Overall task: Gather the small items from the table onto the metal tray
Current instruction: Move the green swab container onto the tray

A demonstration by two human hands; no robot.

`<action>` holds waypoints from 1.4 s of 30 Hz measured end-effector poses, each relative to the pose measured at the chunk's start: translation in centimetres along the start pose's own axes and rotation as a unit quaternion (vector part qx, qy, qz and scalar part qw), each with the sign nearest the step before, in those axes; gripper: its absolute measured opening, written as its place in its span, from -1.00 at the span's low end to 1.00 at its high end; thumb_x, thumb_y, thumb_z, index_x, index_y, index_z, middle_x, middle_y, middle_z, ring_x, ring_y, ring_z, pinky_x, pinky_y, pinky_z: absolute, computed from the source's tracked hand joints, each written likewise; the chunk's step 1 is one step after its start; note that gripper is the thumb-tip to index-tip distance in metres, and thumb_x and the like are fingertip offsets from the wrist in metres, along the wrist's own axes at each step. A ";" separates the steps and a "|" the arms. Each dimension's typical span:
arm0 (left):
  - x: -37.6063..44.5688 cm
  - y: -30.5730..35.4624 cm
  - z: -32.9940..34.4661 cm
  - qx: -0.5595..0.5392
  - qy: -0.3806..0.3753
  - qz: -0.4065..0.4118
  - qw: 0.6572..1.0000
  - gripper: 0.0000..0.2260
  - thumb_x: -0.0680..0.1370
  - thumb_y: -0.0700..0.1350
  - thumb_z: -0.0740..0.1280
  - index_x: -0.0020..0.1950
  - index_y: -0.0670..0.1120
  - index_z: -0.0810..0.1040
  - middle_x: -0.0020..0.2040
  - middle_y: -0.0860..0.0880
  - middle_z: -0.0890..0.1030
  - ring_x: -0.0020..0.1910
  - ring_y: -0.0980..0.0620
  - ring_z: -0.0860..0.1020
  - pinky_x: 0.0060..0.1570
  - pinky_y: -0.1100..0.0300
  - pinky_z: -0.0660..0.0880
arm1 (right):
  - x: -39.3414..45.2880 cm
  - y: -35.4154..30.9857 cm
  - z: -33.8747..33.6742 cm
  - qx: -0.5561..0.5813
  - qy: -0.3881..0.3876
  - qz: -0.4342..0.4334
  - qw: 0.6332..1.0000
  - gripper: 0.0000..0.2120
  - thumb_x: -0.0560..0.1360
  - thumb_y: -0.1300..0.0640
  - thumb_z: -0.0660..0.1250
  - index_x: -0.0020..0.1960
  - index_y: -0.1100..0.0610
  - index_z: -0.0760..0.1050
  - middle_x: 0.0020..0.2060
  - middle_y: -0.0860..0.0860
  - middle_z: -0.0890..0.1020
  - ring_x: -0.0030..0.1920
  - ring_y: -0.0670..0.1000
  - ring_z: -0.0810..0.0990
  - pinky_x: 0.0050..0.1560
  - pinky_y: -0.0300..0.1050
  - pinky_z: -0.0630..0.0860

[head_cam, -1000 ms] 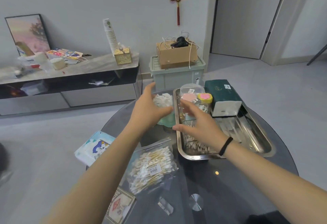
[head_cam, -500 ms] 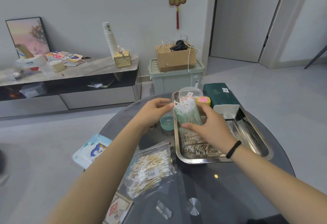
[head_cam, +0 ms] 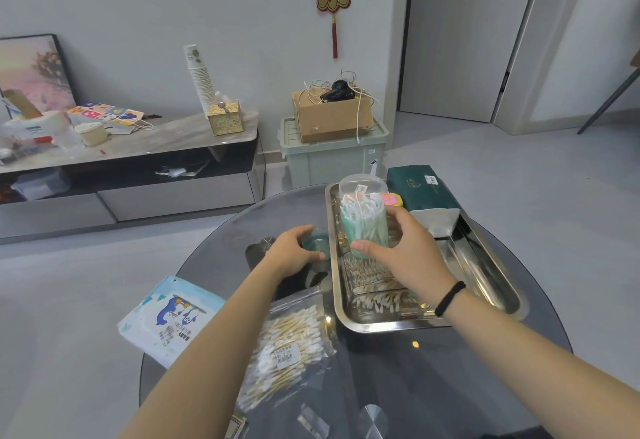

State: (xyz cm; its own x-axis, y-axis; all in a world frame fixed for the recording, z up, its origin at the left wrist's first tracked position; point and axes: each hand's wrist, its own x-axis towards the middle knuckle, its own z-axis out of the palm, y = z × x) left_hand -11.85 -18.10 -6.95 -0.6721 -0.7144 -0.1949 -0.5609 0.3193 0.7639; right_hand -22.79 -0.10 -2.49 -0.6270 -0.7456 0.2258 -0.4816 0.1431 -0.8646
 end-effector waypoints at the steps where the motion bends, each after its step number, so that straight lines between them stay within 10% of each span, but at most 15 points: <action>1: 0.0 -0.1 0.0 -0.006 0.008 0.001 1.000 -0.35 0.41 -0.15 0.47 0.45 -0.03 0.31 0.43 -0.05 0.40 0.38 -0.07 0.38 0.32 0.05 0.33 | 0.0 0.0 0.0 0.000 0.000 0.000 1.000 -0.33 0.28 -0.07 0.50 0.31 0.04 0.35 0.17 -0.06 0.55 0.12 -0.08 0.51 0.13 -0.16 0.46; 8: -2.3 -0.2 -3.5 -0.111 0.099 0.039 0.988 -0.41 0.35 -0.12 0.52 0.33 0.01 0.39 0.29 -0.03 0.46 0.07 0.04 0.51 -0.13 0.34 0.45 | -0.3 -0.2 -0.1 -0.007 -0.021 -0.015 1.000 -0.33 0.28 -0.06 0.51 0.31 -0.02 0.34 0.12 -0.14 0.51 0.10 -0.12 0.48 0.04 -0.27 0.41; 12: -5.4 2.0 -5.6 -0.129 0.024 0.107 0.986 -0.48 0.37 -0.15 0.49 0.26 0.13 0.42 0.25 -0.05 0.44 0.04 0.02 0.55 -0.31 0.33 0.51 | -0.5 -0.6 -0.1 -0.009 -0.034 -0.039 0.999 -0.34 0.28 -0.05 0.51 0.31 -0.04 0.34 0.09 -0.20 0.48 0.11 -0.15 0.45 -0.02 -0.38 0.37; 18: -8.6 5.3 -5.9 -0.120 -0.061 0.195 0.972 -0.43 0.39 -0.17 0.48 0.34 0.15 0.41 0.29 0.02 0.47 0.20 0.01 0.52 0.17 0.08 0.52 | -0.8 -1.0 -0.2 -0.032 -0.060 -0.085 0.994 -0.33 0.29 -0.03 0.51 0.34 -0.05 0.33 0.24 -0.08 0.47 0.23 -0.09 0.42 0.16 -0.23 0.40; 27: -9.0 5.9 -4.2 -0.126 -0.069 0.227 0.963 -0.48 0.44 -0.15 0.44 0.32 0.16 0.38 0.17 0.08 0.51 0.11 0.18 0.54 -0.06 0.29 0.56 | -1.3 -0.7 -0.4 -0.049 -0.085 -0.113 0.989 -0.30 0.31 -0.02 0.49 0.38 -0.14 0.28 0.18 -0.13 0.39 0.21 -0.12 0.36 0.20 -0.20 0.32; 34: -9.1 5.7 -3.9 -0.088 -0.089 0.234 0.964 -0.44 0.46 -0.13 0.42 0.39 0.13 0.31 0.18 0.10 0.52 0.14 0.12 0.55 0.18 0.14 0.52 | -1.7 -0.9 -0.5 -0.035 -0.106 -0.114 0.987 -0.32 0.34 -0.04 0.46 0.39 -0.18 0.25 0.21 -0.13 0.44 0.24 -0.09 0.39 0.24 -0.13 0.37; 42: -9.0 5.4 -3.6 -0.155 -0.154 0.221 0.951 -0.56 0.48 -0.07 0.38 0.34 0.11 0.38 0.19 0.05 0.59 0.17 0.10 0.56 0.11 0.23 0.52 | -2.2 -1.9 -1.1 0.028 -0.125 -0.111 0.986 -0.57 0.34 -0.21 0.29 0.15 -0.13 0.31 0.00 -0.24 0.51 -0.03 -0.31 0.52 -0.14 -0.41 0.49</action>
State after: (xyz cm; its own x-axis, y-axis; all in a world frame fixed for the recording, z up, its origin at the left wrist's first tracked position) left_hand -7.12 -12.22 1.14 -0.9450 -0.3226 0.0529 -0.0536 0.3124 0.9484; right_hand -21.15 1.97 -0.87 -0.3361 -0.8923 0.3013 -0.5520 -0.0726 -0.8307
